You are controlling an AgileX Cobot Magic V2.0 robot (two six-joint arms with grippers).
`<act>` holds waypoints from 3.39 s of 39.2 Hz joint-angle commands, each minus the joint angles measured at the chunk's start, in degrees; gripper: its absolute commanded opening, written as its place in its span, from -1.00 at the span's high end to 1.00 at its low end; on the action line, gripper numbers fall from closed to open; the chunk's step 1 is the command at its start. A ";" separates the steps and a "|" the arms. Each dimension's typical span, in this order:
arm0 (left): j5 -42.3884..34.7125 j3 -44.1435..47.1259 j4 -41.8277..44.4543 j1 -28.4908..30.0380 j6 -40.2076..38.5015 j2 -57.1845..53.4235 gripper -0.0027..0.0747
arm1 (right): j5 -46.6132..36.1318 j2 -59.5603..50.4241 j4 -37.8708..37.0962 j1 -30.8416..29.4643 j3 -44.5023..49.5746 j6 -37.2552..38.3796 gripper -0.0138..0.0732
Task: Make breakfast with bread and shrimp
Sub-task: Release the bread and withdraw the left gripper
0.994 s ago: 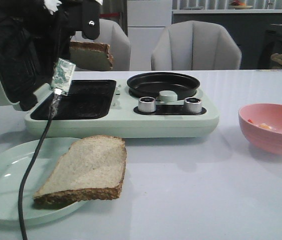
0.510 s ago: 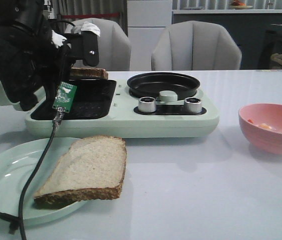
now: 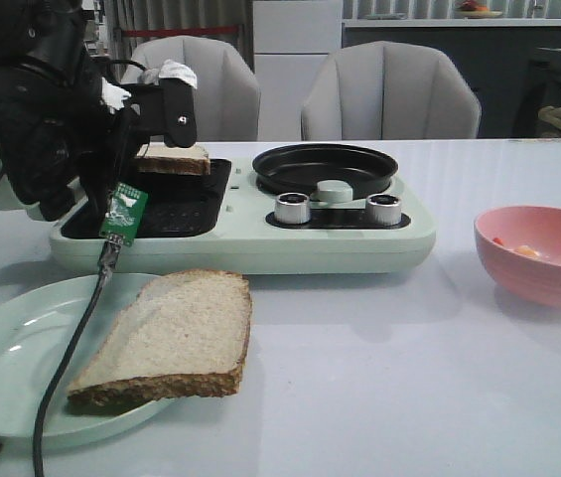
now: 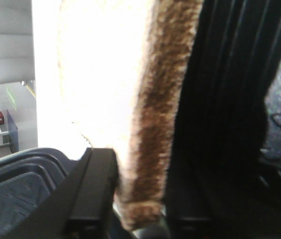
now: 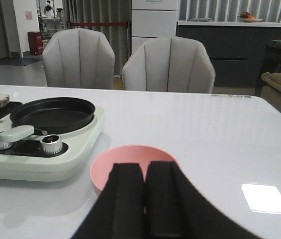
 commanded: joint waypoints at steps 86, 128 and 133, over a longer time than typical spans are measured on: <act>13.96 51.87 -79.58 3.59 14.84 -113.16 -0.71 | -4.48 -1.22 -0.42 -0.32 -1.08 -0.11 0.36; 6.87 57.60 -80.67 3.49 14.84 -118.72 -0.71 | 5.91 12.77 5.27 0.58 -17.88 0.85 0.36; 6.87 57.60 -80.67 3.49 14.84 -118.72 -0.71 | 15.14 18.27 5.33 0.58 -23.12 0.85 0.36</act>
